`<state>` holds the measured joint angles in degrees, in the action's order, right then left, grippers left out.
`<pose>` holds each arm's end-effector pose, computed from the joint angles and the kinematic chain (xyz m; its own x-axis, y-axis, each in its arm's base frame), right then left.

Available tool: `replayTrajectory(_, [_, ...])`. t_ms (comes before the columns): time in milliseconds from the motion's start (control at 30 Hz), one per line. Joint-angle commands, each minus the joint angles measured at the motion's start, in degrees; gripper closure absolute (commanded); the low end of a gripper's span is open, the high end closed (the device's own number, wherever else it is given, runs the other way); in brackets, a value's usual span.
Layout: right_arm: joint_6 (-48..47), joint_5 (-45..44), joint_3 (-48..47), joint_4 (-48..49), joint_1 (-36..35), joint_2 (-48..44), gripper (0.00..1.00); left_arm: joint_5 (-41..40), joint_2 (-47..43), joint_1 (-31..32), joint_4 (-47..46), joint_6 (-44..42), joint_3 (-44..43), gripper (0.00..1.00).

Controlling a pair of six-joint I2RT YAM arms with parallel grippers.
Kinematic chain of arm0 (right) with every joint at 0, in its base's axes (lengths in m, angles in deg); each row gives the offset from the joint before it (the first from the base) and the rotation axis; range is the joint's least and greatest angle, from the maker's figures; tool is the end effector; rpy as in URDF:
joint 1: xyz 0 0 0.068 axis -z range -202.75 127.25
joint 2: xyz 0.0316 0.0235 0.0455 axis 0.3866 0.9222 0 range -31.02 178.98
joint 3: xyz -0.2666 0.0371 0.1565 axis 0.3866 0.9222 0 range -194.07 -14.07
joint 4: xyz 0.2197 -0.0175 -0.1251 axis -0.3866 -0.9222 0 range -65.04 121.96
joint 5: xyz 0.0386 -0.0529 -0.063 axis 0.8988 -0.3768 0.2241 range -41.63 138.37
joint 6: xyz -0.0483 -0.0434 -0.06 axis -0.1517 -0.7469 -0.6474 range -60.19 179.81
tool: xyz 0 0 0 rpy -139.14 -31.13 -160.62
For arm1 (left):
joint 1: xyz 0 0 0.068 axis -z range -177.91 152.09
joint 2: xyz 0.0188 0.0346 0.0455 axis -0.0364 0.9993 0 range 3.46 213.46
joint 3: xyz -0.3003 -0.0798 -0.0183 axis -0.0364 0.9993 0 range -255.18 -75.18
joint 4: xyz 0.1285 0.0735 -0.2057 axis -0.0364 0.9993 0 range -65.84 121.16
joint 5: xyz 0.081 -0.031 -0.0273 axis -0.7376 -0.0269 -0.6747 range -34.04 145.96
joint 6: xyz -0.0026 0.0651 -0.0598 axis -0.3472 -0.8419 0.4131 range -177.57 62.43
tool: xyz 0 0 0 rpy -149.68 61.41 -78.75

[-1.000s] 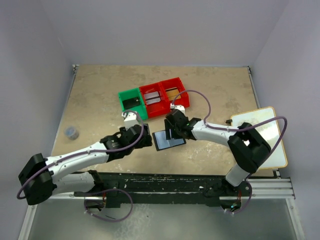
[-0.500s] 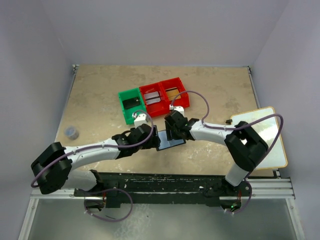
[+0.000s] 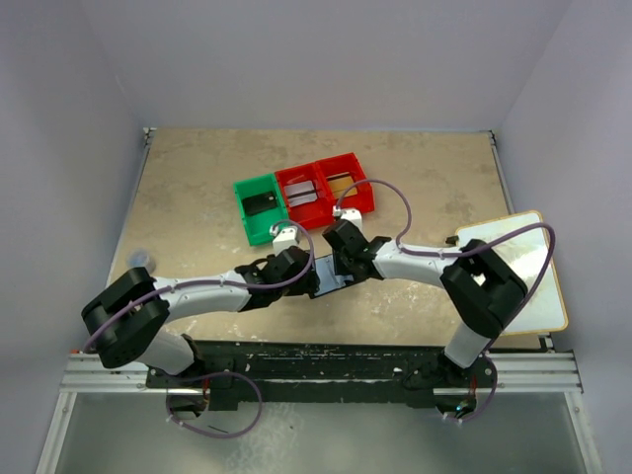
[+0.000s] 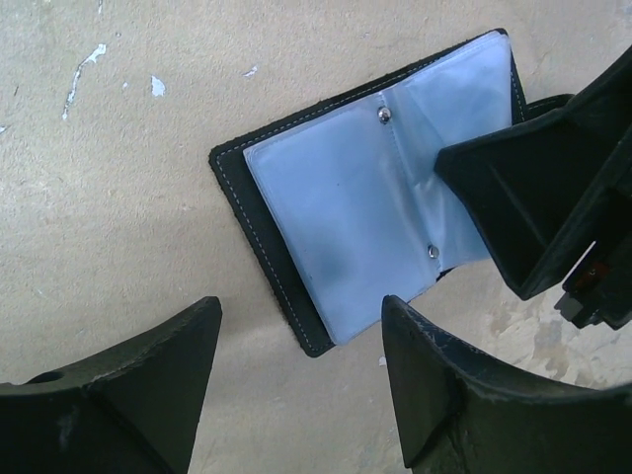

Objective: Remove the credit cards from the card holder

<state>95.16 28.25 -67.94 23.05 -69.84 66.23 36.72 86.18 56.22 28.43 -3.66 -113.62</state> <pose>0.2661 0.2466 0.1790 -0.7544 -0.0136 -0.6563 -0.1325 0.9824 0.1319 0.1913 -0.2205 0.1813 -0.7737 -0.2321 -0.5895 0.0204 0.9208 -0.3894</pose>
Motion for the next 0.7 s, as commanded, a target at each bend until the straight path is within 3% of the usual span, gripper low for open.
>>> replayTrajectory(0, [1.7,8.3,2.4,4.2,-0.5,-0.3,0.63,-0.5,0.5,0.1,-3.2,0.0,-0.1,0.37])
replayTrajectory(467, [6.8,8.3,4.3,3.9,-0.6,-3.5,0.60,-0.1,3.2,0.2,-3.2,-0.4,-5.7,0.56])
replayTrajectory(667, [8.8,8.7,6.6,5.4,-0.6,-3.8,0.59,0.1,5.7,0.1,-2.4,1.9,-5.9,0.57])
